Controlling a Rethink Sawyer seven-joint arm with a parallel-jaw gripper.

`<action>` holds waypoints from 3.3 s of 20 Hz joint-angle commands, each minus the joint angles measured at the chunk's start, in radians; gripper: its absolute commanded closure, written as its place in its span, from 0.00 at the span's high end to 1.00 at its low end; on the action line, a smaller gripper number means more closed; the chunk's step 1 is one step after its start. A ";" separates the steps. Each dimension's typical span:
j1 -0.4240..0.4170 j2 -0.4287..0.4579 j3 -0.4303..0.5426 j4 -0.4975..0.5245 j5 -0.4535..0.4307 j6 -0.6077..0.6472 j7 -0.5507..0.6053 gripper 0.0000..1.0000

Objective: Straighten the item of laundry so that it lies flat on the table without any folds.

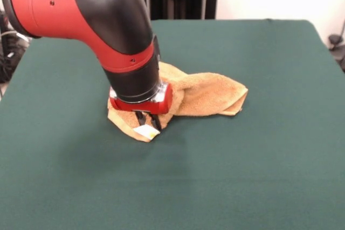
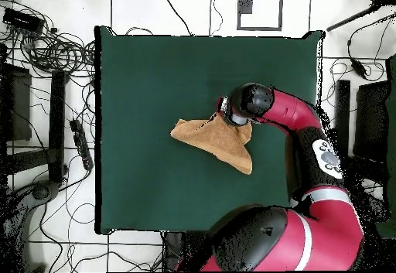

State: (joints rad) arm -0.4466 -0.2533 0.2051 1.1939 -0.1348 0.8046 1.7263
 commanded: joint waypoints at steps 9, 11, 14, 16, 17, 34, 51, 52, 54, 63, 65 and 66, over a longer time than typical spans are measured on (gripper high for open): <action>0.073 0.377 -0.099 -0.041 -0.163 -0.335 0.118 0.00; 0.078 0.384 -0.102 -0.070 -0.158 -0.277 0.090 0.00; 0.080 0.389 -0.105 -0.098 -0.156 -0.230 0.070 0.00; 0.088 0.391 -0.120 -0.106 -0.144 -0.246 0.122 0.00; 0.087 0.393 -0.122 -0.110 -0.129 -0.247 0.148 0.00; 0.141 0.404 -0.230 -0.118 -0.020 -0.450 0.404 0.00; 0.144 0.395 -0.231 -0.118 -0.066 -0.565 0.386 0.00; 0.144 0.395 -0.232 -0.117 -0.068 -0.576 0.385 0.00; 0.125 0.389 -0.205 -0.107 -0.062 -0.553 0.343 0.00; 0.037 0.377 -0.088 -0.072 -0.090 -0.419 0.081 0.00; 0.023 0.378 -0.070 -0.072 -0.097 -0.393 0.042 0.00; 0.010 0.378 -0.052 -0.070 -0.104 -0.370 0.000 0.00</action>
State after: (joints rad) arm -0.3496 -0.1860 0.0742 1.0508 -0.0405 0.9253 1.8809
